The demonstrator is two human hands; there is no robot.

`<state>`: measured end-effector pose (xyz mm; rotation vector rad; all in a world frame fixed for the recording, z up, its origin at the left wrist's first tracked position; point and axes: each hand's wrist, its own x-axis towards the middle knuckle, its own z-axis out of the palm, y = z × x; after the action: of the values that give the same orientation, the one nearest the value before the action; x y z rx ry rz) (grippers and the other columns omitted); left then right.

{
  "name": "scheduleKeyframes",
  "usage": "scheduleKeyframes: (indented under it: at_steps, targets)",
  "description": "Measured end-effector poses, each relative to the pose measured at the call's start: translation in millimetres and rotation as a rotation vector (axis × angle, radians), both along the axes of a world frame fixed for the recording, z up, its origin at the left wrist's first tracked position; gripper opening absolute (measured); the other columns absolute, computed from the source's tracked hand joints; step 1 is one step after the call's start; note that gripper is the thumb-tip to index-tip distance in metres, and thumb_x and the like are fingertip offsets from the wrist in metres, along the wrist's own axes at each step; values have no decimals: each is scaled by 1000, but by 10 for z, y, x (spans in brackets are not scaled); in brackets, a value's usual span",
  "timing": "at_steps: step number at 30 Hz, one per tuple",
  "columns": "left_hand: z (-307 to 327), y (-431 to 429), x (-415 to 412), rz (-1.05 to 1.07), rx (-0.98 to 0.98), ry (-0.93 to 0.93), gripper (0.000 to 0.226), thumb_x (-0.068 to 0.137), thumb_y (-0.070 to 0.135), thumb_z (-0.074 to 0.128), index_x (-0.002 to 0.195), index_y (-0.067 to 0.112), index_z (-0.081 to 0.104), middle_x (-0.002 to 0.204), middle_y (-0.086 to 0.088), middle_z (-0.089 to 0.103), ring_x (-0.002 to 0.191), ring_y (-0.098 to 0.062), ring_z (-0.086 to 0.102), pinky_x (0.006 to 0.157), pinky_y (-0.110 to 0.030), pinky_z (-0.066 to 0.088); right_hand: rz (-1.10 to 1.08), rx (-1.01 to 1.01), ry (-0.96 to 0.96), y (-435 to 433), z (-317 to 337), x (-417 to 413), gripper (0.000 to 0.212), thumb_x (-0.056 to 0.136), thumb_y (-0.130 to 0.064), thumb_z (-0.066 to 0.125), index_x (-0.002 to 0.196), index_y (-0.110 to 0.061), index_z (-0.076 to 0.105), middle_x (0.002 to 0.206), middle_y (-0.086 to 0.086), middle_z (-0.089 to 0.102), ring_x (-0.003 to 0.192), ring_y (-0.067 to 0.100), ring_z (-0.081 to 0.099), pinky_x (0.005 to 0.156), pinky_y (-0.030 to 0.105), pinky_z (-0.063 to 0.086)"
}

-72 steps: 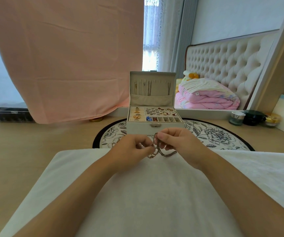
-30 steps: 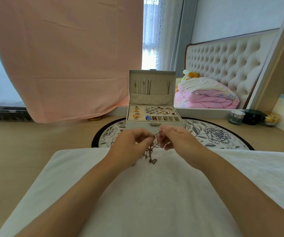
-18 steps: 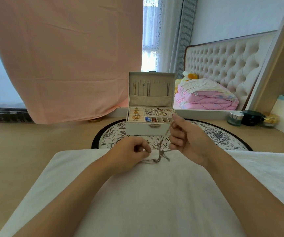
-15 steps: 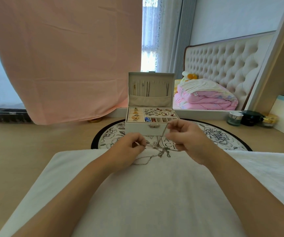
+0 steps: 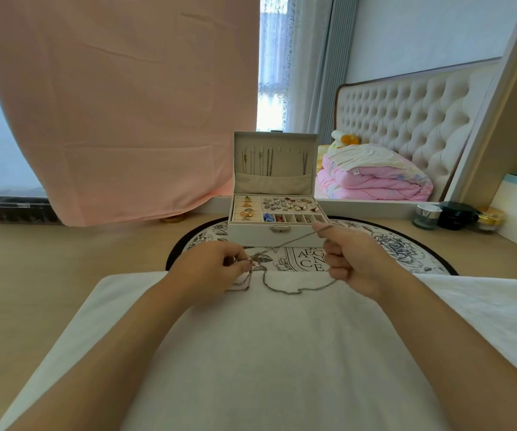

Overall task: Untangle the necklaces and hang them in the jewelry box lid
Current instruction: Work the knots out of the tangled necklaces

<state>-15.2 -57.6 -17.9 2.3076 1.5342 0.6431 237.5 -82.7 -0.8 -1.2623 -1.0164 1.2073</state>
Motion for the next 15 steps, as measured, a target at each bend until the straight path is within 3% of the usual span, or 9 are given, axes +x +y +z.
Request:
scheduleKeyframes:
  at_steps: [3, 5, 7, 8, 11, 13, 15]
  targets:
    - [21, 14, -60, 22, 47, 128, 16, 98, 46, 53, 85, 45, 63, 78, 16, 65, 75, -6, 58, 62, -26, 43, -212, 125, -565, 18, -60, 66, 20, 80, -32, 82, 75, -18, 69, 50, -14, 52, 43, 6, 45, 51, 23, 37]
    - [51, 10, -96, 37, 78, 184, 16, 98, 47, 53, 94, 47, 68, 76, 22, 61, 74, -2, 55, 60, -22, 38, -314, 102, -946, 30, -76, 99, 19, 77, -40, 80, 71, -27, 68, 66, -15, 63, 65, 10, 59, 63, 27, 42]
    - [86, 2, -126, 27, 85, 219, 20, 97, 49, 53, 103, 45, 73, 81, 25, 63, 71, 0, 54, 59, -20, 37, -313, 19, -1246, 10, -69, 92, 10, 79, -41, 73, 76, -34, 67, 86, -16, 66, 83, 14, 59, 72, 28, 43]
    - [99, -4, -139, 8, 77, 225, 20, 96, 49, 54, 104, 46, 73, 82, 27, 64, 69, 2, 54, 58, -20, 36, -267, -15, -1331, -14, -50, 85, 2, 81, -38, 68, 80, -36, 67, 93, -15, 66, 88, 15, 58, 76, 29, 44]
    - [113, -26, -155, -67, 35, 216, 17, 92, 46, 60, 100, 51, 74, 76, 37, 60, 71, 7, 55, 58, -16, 35, -75, -146, -1476, -82, -31, 41, 19, 82, -32, 56, 97, -38, 67, 108, -10, 67, 105, 18, 58, 95, 35, 47]
    - [105, -30, -158, -123, -27, 215, 15, 89, 47, 65, 98, 52, 75, 82, 36, 62, 78, 8, 57, 62, -14, 38, 23, -215, -1632, -113, -12, -16, 29, 83, -32, 54, 110, -37, 64, 120, -6, 64, 118, 21, 52, 107, 42, 38]
    - [100, -33, -154, -189, -103, 217, 14, 87, 46, 67, 98, 51, 75, 88, 34, 62, 84, 7, 57, 67, -14, 40, 80, -163, -1743, -106, -22, -74, 39, 84, -30, 54, 121, -38, 61, 134, -2, 55, 130, 22, 42, 115, 49, 24]
